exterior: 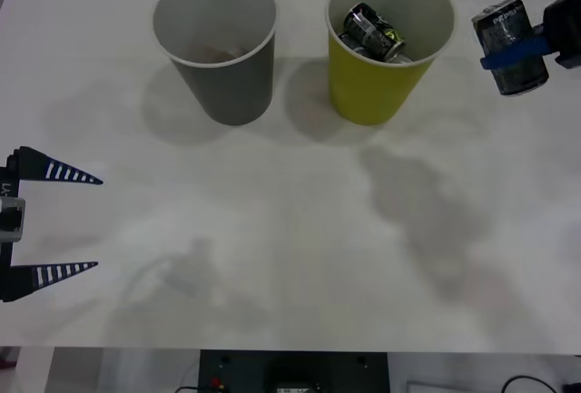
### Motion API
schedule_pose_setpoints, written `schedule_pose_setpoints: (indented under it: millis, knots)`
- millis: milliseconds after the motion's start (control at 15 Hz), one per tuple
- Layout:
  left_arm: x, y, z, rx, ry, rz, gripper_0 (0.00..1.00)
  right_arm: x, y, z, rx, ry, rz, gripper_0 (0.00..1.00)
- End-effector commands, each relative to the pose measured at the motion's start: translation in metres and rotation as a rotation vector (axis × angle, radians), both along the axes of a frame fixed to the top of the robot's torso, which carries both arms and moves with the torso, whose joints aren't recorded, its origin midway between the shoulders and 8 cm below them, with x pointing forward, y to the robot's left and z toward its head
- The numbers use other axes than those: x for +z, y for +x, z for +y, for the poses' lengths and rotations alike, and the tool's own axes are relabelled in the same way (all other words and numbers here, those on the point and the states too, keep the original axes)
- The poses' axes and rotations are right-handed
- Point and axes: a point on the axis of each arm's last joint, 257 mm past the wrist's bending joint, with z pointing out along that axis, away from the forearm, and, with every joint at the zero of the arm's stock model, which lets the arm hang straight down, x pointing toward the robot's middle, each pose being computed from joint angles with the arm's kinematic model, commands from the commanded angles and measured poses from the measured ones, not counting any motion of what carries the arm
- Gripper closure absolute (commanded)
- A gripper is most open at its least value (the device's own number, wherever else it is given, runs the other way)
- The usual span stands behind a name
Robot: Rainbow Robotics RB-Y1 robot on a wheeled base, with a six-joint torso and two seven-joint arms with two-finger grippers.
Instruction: Put the can into the green bin and the plastic bottle into the gray bin
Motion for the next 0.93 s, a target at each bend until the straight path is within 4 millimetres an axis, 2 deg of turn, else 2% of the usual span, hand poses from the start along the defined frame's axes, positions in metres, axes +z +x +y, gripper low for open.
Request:
schedule_pose_setpoints:
  millis: [67, 200, 467, 800, 867, 933]
  knots:
    - [0.000, 0.000, 0.000, 0.000, 0.000, 0.000, 0.00, 0.013, 0.030, 0.017, -0.005, -0.019, -0.003, 1.00]
    - [0.000, 0.000, 0.000, 0.000, 0.000, 0.000, 0.00, 0.020, 0.056, 0.030, -0.021, -0.069, -0.034, 1.00]
    - [0.000, 0.000, 0.000, 0.000, 0.000, 0.000, 0.00, 0.033, 0.094, 0.061, -0.044, -0.104, -0.063, 1.00]
    - [0.000, 0.000, 0.000, 0.000, 0.000, 0.000, 0.00, 0.040, 0.124, 0.095, 0.000, -0.158, -0.102, 0.98]
    - [0.000, 0.000, 0.000, 0.000, 0.000, 0.000, 0.00, 0.039, 0.126, 0.099, 0.003, -0.163, -0.102, 0.88]
    - [0.000, 0.000, 0.000, 0.000, 0.000, 0.000, 0.00, 0.040, 0.127, 0.101, 0.011, -0.172, -0.109, 0.69]
